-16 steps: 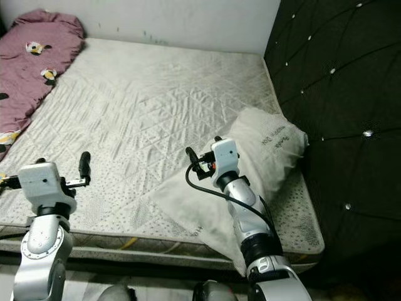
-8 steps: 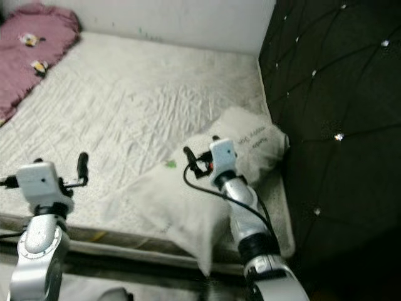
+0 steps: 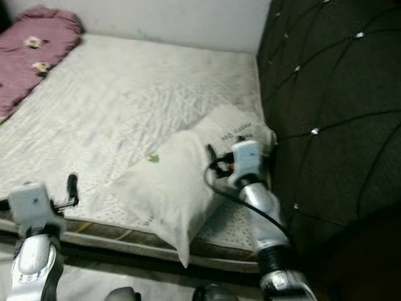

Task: Clean up the room

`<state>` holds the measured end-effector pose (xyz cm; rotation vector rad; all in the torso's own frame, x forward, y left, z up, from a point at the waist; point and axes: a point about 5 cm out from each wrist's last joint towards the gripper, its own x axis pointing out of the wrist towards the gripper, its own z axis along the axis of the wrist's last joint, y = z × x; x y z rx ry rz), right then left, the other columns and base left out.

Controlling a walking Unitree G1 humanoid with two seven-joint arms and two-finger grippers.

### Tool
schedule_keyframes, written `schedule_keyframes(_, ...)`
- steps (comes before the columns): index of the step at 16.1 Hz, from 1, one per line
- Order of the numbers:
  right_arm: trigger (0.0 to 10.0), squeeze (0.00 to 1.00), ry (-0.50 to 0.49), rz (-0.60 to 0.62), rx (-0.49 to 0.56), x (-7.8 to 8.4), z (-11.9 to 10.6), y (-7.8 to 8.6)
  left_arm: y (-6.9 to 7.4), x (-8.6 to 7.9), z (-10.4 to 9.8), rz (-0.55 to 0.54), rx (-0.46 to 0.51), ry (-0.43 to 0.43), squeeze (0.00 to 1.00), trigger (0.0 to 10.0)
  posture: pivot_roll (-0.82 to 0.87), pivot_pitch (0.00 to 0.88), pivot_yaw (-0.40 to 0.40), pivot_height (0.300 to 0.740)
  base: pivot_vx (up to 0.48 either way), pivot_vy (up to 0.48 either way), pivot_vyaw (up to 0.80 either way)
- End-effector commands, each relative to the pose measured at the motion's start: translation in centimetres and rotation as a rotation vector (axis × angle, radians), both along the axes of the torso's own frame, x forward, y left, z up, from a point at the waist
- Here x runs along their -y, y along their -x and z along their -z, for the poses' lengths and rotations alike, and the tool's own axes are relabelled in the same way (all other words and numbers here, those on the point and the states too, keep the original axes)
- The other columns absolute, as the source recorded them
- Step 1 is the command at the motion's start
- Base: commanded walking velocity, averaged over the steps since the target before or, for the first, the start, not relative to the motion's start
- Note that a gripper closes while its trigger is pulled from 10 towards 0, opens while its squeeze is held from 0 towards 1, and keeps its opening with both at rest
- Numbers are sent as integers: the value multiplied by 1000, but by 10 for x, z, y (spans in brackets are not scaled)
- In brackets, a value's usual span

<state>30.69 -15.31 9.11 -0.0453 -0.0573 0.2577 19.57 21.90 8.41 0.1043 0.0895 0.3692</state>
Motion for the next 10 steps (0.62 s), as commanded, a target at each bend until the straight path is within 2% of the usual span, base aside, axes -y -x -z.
schedule_keyframes(1,10000,0,-12,33,13,8,-6,0,1,-1,-3,-15,13,-9,0,10000,10,28,-45,740,0,0,0)
schedule_keyframes(2,10000,0,-4,52,-18,17,0,9,2,0,-3,-17,19,0,0,10000,5,25,-51,740,0,0,0)
schedule_keyframes(4,10000,0,16,62,-46,19,5,17,-4,3,0,5,25,59,0,10000,-8,12,-74,740,0,0,-763)
schedule_keyframes(5,10000,0,36,60,-55,19,6,20,-11,8,-5,52,41,48,0,10000,-20,1,-82,740,0,0,-800)
schedule_keyframes(7,10000,0,35,56,-68,19,9,29,-15,12,-12,102,68,39,0,10000,-19,0,-69,740,0,0,-800)
schedule_keyframes(9,10000,0,23,70,-80,19,11,36,-11,8,-11,86,60,23,0,10000,-23,2,-39,740,0,0,-800)
schedule_keyframes(10,10000,0,10,84,-89,19,13,39,-4,5,-6,62,35,17,0,10000,-29,0,-13,740,0,0,-475)
